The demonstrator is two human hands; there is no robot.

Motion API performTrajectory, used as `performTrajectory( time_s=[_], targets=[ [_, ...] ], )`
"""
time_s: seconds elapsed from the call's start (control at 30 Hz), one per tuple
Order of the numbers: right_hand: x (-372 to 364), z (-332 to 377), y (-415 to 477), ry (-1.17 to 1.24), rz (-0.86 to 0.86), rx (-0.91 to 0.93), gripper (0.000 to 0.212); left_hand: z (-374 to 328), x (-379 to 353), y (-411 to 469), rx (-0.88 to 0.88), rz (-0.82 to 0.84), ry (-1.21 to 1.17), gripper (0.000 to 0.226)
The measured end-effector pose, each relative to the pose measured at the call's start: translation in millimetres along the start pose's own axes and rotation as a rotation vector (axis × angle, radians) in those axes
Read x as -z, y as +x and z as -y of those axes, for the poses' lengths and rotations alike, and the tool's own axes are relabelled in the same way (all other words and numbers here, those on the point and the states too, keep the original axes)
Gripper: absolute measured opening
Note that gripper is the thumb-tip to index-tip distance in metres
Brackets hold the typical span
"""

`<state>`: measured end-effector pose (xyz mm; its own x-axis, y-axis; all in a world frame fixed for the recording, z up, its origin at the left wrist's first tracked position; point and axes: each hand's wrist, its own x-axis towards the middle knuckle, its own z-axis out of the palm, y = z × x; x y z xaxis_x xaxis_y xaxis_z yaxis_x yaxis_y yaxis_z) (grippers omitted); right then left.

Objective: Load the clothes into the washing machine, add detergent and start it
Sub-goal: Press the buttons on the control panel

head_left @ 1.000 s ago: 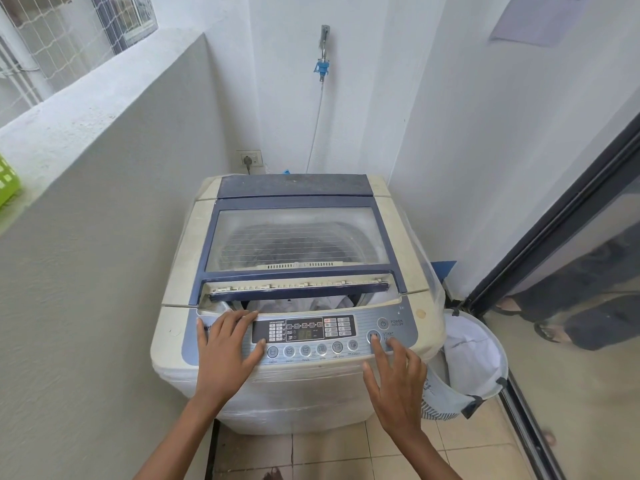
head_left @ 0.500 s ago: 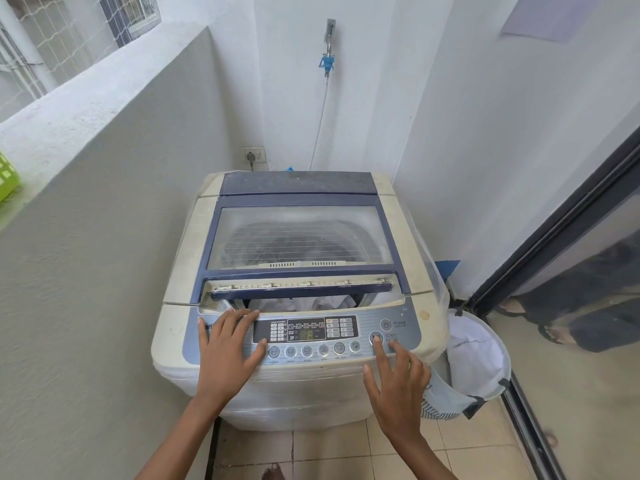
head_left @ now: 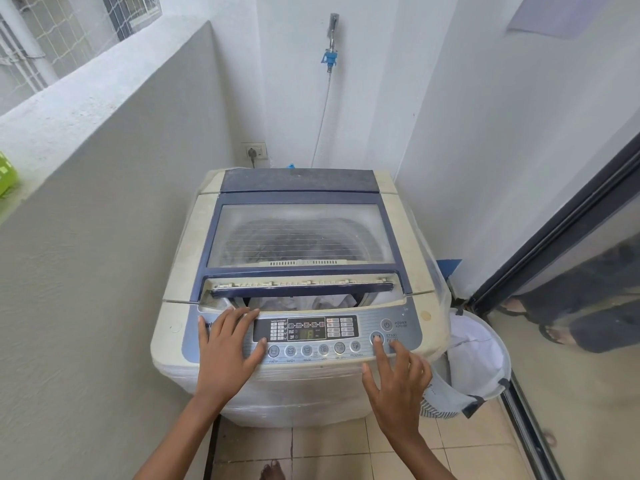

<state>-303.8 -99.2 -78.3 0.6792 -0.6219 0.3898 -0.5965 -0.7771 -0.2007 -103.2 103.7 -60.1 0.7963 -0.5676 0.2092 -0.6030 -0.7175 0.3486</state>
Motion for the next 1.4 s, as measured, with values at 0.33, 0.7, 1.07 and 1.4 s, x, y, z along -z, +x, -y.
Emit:
performTrajectory(
  time_s=[0.33,0.7,1.07,1.4],
  targets=[
    [2.5,2.4,-4.7,-0.011,0.032,-0.019,0.054,0.4,-0.4,-0.7,0.0,-0.004,-0.002,0.054],
    [-2.3,1.8,-4.5,-0.008,0.029,-0.016,0.055,1.3,-1.6,-1.1,-0.001,0.0,-0.019,0.053],
    [-5.5,5.7,-2.3,0.016,-0.021,-0.029,0.049,-0.8,-1.7,-1.3,0.016,-0.012,-0.038,0.054],
    [8.0,62.5,70.4,0.812,0.135,-0.162,0.051,-40.4,19.5,22.1,0.194,-0.151,-0.776,0.044]
  ],
)
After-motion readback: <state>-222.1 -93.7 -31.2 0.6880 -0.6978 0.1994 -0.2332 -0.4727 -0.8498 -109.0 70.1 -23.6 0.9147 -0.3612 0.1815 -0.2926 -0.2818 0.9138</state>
